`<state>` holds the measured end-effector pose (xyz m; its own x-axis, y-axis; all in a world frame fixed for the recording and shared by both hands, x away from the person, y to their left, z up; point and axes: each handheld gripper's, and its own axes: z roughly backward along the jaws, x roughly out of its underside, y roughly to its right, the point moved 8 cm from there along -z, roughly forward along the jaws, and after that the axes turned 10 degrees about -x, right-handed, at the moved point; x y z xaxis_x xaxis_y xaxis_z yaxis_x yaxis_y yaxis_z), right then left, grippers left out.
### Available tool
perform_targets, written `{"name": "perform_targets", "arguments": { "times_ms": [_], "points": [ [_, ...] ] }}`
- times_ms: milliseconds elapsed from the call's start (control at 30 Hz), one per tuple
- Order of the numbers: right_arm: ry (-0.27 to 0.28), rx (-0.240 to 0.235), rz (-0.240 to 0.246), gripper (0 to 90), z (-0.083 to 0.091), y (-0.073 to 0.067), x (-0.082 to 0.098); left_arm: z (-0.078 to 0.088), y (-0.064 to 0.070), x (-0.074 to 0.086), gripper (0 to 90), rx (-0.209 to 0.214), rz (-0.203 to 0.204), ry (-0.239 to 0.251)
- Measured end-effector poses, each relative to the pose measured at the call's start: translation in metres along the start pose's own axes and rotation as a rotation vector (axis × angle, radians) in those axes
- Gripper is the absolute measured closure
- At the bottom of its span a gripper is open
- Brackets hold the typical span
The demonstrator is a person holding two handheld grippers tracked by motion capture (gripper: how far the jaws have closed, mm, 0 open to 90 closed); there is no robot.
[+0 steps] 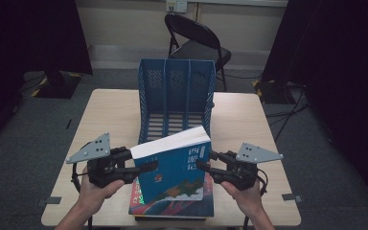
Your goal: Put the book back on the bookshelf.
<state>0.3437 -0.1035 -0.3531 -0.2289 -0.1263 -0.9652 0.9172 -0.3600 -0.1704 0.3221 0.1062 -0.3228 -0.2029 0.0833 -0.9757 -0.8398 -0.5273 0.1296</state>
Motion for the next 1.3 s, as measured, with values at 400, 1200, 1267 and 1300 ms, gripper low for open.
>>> {"name": "perform_targets", "arguments": {
  "times_ms": [400,1200,1267,1300],
  "points": [
    [0.005,-0.024,-0.031,57.4,-0.010,0.004,0.000,-0.009,-0.002,0.003,57.6,-0.019,-0.002,-0.015],
    [-0.004,-0.055,-0.031,51.2,-0.011,0.003,0.007,-0.038,-0.001,0.022,58.6,-0.090,-0.013,-0.049],
    [-0.021,-0.049,-0.034,48.4,-0.014,0.004,0.013,-0.037,-0.002,0.023,59.1,-0.097,-0.013,-0.053],
    [-0.042,-0.039,-0.028,48.0,-0.015,0.006,0.019,-0.036,-0.002,0.023,59.3,-0.100,-0.017,-0.046]
  ]
}}
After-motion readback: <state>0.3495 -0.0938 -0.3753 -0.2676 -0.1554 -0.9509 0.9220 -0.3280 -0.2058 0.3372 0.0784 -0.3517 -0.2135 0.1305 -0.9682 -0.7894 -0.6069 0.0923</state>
